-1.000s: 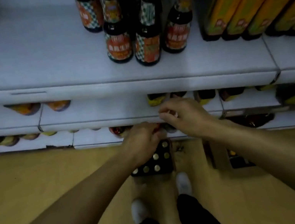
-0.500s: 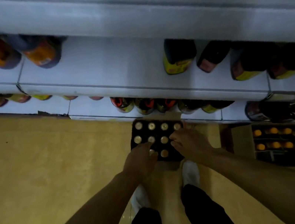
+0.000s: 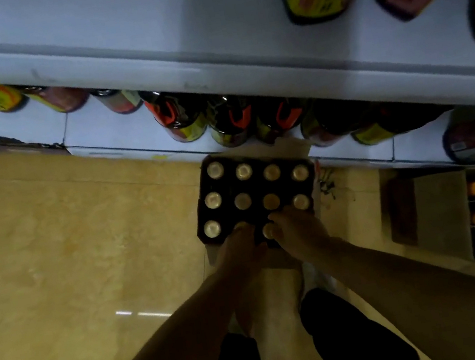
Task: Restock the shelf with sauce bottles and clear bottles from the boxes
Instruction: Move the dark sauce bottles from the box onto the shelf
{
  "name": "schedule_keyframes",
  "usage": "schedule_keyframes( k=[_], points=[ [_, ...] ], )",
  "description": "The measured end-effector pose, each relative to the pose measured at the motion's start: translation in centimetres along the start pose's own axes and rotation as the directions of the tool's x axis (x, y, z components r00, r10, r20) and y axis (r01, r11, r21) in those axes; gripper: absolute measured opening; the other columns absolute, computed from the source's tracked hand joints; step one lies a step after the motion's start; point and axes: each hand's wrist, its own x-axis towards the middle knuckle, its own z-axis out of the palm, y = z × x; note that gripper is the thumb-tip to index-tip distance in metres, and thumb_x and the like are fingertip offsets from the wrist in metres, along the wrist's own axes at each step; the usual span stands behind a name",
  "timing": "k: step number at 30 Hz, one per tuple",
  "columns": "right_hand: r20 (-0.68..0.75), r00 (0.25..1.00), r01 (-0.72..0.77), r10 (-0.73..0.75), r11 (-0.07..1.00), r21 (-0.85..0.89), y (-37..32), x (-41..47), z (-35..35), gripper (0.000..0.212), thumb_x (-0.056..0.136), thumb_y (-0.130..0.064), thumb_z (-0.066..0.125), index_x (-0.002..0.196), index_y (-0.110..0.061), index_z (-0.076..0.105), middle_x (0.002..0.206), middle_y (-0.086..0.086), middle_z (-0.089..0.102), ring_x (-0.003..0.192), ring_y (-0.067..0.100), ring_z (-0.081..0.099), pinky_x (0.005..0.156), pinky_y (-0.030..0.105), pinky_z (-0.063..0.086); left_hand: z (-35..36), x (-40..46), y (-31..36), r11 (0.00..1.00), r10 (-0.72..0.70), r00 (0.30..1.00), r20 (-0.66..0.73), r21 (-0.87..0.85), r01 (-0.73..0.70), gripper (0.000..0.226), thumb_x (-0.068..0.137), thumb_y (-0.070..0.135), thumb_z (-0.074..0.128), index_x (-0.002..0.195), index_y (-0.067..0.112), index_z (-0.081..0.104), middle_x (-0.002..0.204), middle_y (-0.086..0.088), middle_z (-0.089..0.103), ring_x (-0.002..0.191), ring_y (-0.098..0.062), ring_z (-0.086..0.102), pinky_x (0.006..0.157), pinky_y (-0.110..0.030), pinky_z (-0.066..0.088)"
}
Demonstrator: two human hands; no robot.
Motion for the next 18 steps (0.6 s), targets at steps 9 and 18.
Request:
schedule_keyframes(
  k=[9, 18],
  points=[
    [0.018, 0.999, -0.027, 0.030, 0.989, -0.146, 1.2, 4.0, 6.1, 0.034, 0.097, -0.039, 0.050, 0.125, -0.019, 0.048, 0.127, 0.006, 0.055, 0.115, 0.028, 0.054, 0.080, 0.036, 0.045, 4.6, 3.3, -2.7, 0.993, 0.041, 0.999, -0.004, -0.108, -0.042, 0.020, 0.100, 0.021, 0.049, 0.116, 0.016, 0.059, 0.111, -0.008, 0.064, 0.099, -0.024, 0.062, 0.083, -0.042, 0.055],
    [-0.008, 1.000, 0.006, -0.007, 0.988, -0.152, 1.3, 3.3, 5.4, 0.038, 0.098, -0.041, 0.046, 0.131, -0.024, 0.045, 0.128, 0.007, 0.053, 0.115, 0.028, 0.053, 0.081, 0.036, 0.048, 4.6, 3.4, -2.7, 0.995, 0.051, 0.999, -0.015, -0.085, -0.053, 0.027, 0.100, 0.015, 0.046, 0.124, 0.011, 0.057, 0.120, -0.014, 0.061, 0.110, -0.032, 0.059, 0.090, -0.043, 0.051]
  ],
)
